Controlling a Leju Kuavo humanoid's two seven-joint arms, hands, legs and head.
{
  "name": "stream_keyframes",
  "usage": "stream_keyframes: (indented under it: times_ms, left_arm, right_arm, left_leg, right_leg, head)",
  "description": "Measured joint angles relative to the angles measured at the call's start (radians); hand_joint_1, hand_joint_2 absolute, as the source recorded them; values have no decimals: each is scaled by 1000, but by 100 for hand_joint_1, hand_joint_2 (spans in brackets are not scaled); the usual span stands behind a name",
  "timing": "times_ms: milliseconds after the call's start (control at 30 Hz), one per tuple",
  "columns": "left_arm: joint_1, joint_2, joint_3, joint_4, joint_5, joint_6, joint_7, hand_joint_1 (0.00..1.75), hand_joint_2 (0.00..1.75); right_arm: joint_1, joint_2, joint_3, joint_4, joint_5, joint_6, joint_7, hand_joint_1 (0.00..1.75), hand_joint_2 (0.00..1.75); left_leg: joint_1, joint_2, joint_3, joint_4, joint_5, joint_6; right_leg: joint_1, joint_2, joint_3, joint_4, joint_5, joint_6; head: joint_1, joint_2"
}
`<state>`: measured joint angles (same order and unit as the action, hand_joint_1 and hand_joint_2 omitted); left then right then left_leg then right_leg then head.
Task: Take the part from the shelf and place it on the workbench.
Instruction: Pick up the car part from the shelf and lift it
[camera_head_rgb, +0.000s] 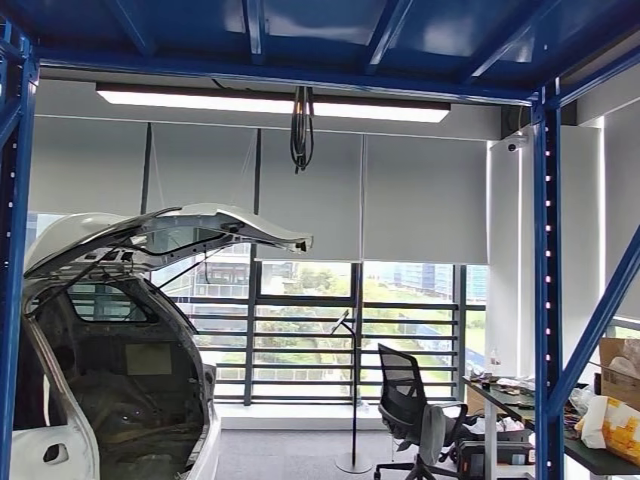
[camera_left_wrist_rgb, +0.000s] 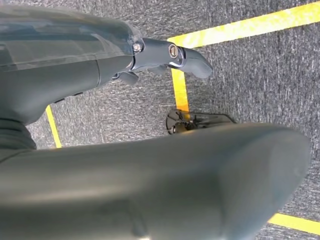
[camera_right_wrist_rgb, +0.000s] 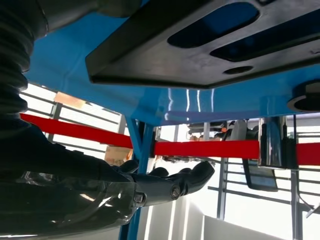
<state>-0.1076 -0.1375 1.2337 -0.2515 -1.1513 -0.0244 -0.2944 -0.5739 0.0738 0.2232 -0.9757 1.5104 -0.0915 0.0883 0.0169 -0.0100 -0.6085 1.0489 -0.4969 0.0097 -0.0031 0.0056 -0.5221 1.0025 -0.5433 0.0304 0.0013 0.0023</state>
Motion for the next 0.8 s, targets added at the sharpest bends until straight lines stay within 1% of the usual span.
stream_keyframes:
  times_ms: [233,567,800]
  left_arm:
    - [-1,-8,0,1,9,-4,0,0,0]
    - [-10,-25,0,1,12,-6,-7,0,0]
    - [-20,-41,0,3,11,-6,-11,0,0]
  right_arm:
    - [-48,26,7,99,-5,0,-10,0,175]
    - [-102,62,48,193,14,-16,-18,0,175]
    - [-131,117,101,243,20,-26,-35,0,175]
  left_leg:
    - [0,0,0,0,0,0]
    - [0,0,0,0,0,0]
    - [0,0,0,0,0,0]
  right_leg:
    - [0,0,0,0,0,0]
    - [0,0,0,0,0,0]
    - [0,1,0,0,0,0]
  head:
    - [0,0]
    - [0,0]
    - [0,0]
